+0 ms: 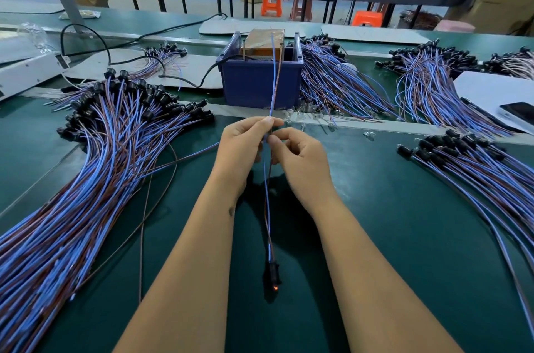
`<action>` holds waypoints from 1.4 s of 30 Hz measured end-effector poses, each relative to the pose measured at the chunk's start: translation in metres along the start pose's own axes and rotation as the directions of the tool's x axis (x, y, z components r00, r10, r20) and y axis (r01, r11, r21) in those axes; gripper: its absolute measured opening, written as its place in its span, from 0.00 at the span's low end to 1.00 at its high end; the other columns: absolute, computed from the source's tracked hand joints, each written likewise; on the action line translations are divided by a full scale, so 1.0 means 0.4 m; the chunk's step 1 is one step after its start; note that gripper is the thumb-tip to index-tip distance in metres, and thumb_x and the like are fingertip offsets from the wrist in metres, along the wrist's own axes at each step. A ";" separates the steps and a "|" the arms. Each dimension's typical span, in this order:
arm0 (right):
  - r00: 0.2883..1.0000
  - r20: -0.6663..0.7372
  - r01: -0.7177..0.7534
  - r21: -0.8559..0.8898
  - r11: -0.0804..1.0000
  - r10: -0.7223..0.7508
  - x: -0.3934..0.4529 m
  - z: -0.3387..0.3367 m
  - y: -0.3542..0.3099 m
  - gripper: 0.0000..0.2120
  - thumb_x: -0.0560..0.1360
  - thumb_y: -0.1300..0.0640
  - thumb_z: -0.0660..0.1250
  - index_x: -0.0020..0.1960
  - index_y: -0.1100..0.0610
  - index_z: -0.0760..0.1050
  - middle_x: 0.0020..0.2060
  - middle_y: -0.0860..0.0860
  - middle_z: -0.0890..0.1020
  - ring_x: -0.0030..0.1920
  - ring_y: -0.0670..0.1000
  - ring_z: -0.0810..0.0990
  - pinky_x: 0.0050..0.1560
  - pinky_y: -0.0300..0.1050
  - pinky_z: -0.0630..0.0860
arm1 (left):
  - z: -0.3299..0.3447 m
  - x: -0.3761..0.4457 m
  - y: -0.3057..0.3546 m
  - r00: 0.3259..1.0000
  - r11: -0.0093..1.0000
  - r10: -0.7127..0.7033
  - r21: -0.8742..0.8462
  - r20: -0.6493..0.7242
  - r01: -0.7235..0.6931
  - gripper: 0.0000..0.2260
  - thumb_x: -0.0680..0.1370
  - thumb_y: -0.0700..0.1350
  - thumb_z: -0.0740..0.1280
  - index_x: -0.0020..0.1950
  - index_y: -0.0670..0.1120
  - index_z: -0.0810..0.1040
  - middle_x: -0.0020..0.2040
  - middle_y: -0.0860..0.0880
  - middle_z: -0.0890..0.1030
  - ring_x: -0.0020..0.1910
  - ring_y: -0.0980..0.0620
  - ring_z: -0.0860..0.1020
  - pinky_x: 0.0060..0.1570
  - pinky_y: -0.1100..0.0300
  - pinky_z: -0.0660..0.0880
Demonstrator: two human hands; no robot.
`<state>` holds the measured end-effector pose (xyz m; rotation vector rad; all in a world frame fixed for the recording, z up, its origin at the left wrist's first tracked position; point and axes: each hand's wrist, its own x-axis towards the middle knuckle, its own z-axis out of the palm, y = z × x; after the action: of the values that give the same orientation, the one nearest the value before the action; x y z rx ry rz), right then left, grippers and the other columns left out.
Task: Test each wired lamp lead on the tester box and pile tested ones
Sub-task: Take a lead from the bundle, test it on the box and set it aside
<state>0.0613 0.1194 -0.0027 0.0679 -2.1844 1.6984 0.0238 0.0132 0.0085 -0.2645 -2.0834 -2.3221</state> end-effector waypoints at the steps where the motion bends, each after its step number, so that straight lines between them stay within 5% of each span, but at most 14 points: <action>1: 1.000 0.007 -0.009 0.043 0.999 0.009 0.001 -0.005 0.000 0.07 0.80 0.61 0.64 0.47 0.56 0.80 0.31 0.56 0.76 0.30 0.45 0.71 0.33 0.42 0.71 | -0.004 0.002 0.000 1.000 0.999 -0.008 -0.036 -0.005 0.008 0.12 0.80 0.43 0.64 0.42 0.49 0.85 0.29 0.54 0.75 0.31 0.50 0.70 0.30 0.64 0.66; 3: 0.999 0.042 -0.022 0.053 0.998 0.020 0.003 -0.010 -0.001 0.09 0.79 0.64 0.64 0.54 0.54 0.80 0.32 0.53 0.76 0.31 0.42 0.70 0.36 0.35 0.69 | -0.008 0.010 0.000 0.999 0.987 -0.042 -0.158 -0.026 0.037 0.12 0.81 0.41 0.63 0.41 0.48 0.83 0.25 0.56 0.69 0.24 0.57 0.66 0.25 0.68 0.65; 6: 0.987 0.154 0.050 -0.033 0.998 -0.044 0.000 -0.008 0.000 0.27 0.72 0.63 0.73 0.64 0.39 0.74 0.37 0.52 0.76 0.35 0.45 0.71 0.41 0.38 0.73 | -0.014 0.024 -0.005 0.991 0.947 -0.102 -0.312 -0.084 0.071 0.12 0.81 0.39 0.63 0.39 0.46 0.80 0.25 0.55 0.69 0.23 0.58 0.66 0.23 0.66 0.64; 8: 0.976 0.212 0.047 0.050 0.998 -0.057 -0.003 -0.002 -0.007 0.29 0.72 0.60 0.74 0.62 0.32 0.71 0.37 0.50 0.76 0.35 0.48 0.71 0.40 0.43 0.75 | -0.021 0.032 -0.014 0.982 0.948 -0.142 -0.305 -0.129 0.097 0.12 0.81 0.39 0.63 0.38 0.45 0.77 0.25 0.54 0.70 0.25 0.57 0.67 0.26 0.64 0.66; 12: 0.994 0.110 -0.037 0.412 0.911 -0.009 -0.001 -0.006 -0.015 0.10 0.81 0.55 0.63 0.59 0.44 0.79 0.34 0.49 0.78 0.29 0.44 0.72 0.32 0.36 0.71 | -0.036 0.035 -0.024 0.959 0.951 -0.163 -0.297 -0.233 0.089 0.11 0.80 0.39 0.65 0.38 0.47 0.74 0.28 0.54 0.74 0.28 0.58 0.72 0.29 0.67 0.69; 15: 0.975 -0.096 -0.137 0.463 0.876 0.203 0.011 -0.020 -0.004 0.13 0.83 0.51 0.58 0.51 0.51 0.81 0.30 0.47 0.79 0.26 0.43 0.71 0.29 0.34 0.70 | -0.043 0.032 -0.017 0.957 0.931 -0.122 -0.364 -0.264 0.018 0.09 0.78 0.34 0.68 0.42 0.47 0.77 0.32 0.54 0.79 0.30 0.59 0.78 0.34 0.68 0.75; 19: 0.898 -0.279 -0.179 0.471 0.864 0.339 0.030 -0.052 0.009 0.17 0.84 0.53 0.56 0.40 0.53 0.77 0.33 0.46 0.78 0.27 0.42 0.72 0.29 0.34 0.69 | -0.046 0.008 0.000 0.999 0.952 -0.016 -0.305 0.036 0.026 0.12 0.75 0.30 0.69 0.38 0.46 0.84 0.35 0.50 0.84 0.35 0.56 0.82 0.40 0.67 0.78; 24: 0.858 -0.394 -0.138 0.441 0.887 0.330 0.041 -0.118 0.019 0.18 0.85 0.55 0.54 0.38 0.55 0.70 0.22 0.46 0.71 0.22 0.43 0.67 0.25 0.36 0.64 | 0.012 -0.031 -0.003 0.954 0.992 0.038 0.104 0.297 -0.072 0.10 0.71 0.29 0.73 0.40 0.44 0.83 0.33 0.50 0.83 0.34 0.57 0.80 0.38 0.66 0.77; 28: 0.890 -0.349 -0.203 0.272 0.941 0.293 0.042 -0.179 0.027 0.17 0.84 0.54 0.54 0.38 0.55 0.68 0.21 0.46 0.64 0.20 0.43 0.58 0.24 0.37 0.56 | 0.095 -0.066 -0.016 0.921 0.963 0.036 0.232 0.389 -0.136 0.13 0.70 0.29 0.73 0.37 0.47 0.84 0.33 0.50 0.83 0.35 0.56 0.79 0.42 0.63 0.77; 32: 0.934 -0.277 -0.263 -0.113 0.958 0.224 0.045 -0.301 0.018 0.17 0.83 0.51 0.56 0.37 0.53 0.69 0.22 0.47 0.65 0.21 0.44 0.61 0.28 0.41 0.58 | 0.210 -0.146 -0.027 0.863 0.903 0.205 0.250 0.462 -0.349 0.07 0.70 0.29 0.72 0.42 0.40 0.85 0.37 0.47 0.80 0.37 0.52 0.78 0.44 0.58 0.76; 37: 0.983 -0.120 -0.183 -0.485 0.855 0.142 0.019 -0.467 -0.006 0.19 0.82 0.50 0.58 0.36 0.55 0.77 0.19 0.43 0.71 0.23 0.42 0.67 0.33 0.43 0.63 | 0.344 -0.236 -0.013 0.625 0.658 0.365 0.284 0.690 -0.698 0.07 0.72 0.34 0.70 0.47 0.42 0.84 0.48 0.42 0.80 0.42 0.41 0.78 0.41 0.47 0.76; 40: 0.984 -0.066 -0.166 -0.667 0.726 0.164 -0.008 -0.534 -0.006 0.17 0.82 0.49 0.61 0.39 0.54 0.80 0.23 0.40 0.74 0.27 0.39 0.71 0.31 0.36 0.64 | 0.414 -0.285 -0.002 0.532 0.615 0.312 0.260 0.787 -0.745 0.13 0.73 0.36 0.70 0.56 0.45 0.83 0.56 0.44 0.80 0.52 0.42 0.78 0.47 0.48 0.76; 42: 0.974 -0.060 -0.189 -0.746 0.639 0.217 -0.028 -0.568 0.010 0.13 0.80 0.48 0.63 0.41 0.53 0.80 0.29 0.44 0.76 0.33 0.44 0.73 0.34 0.43 0.65 | 0.450 -0.309 -0.010 0.473 0.558 0.214 0.290 0.855 -0.777 0.19 0.75 0.38 0.69 0.66 0.47 0.78 0.59 0.45 0.80 0.58 0.43 0.76 0.53 0.50 0.74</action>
<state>0.1293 0.3327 0.0364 -0.3873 -2.8278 0.7346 0.1666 0.1785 0.0062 -1.8074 -2.3758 -0.9880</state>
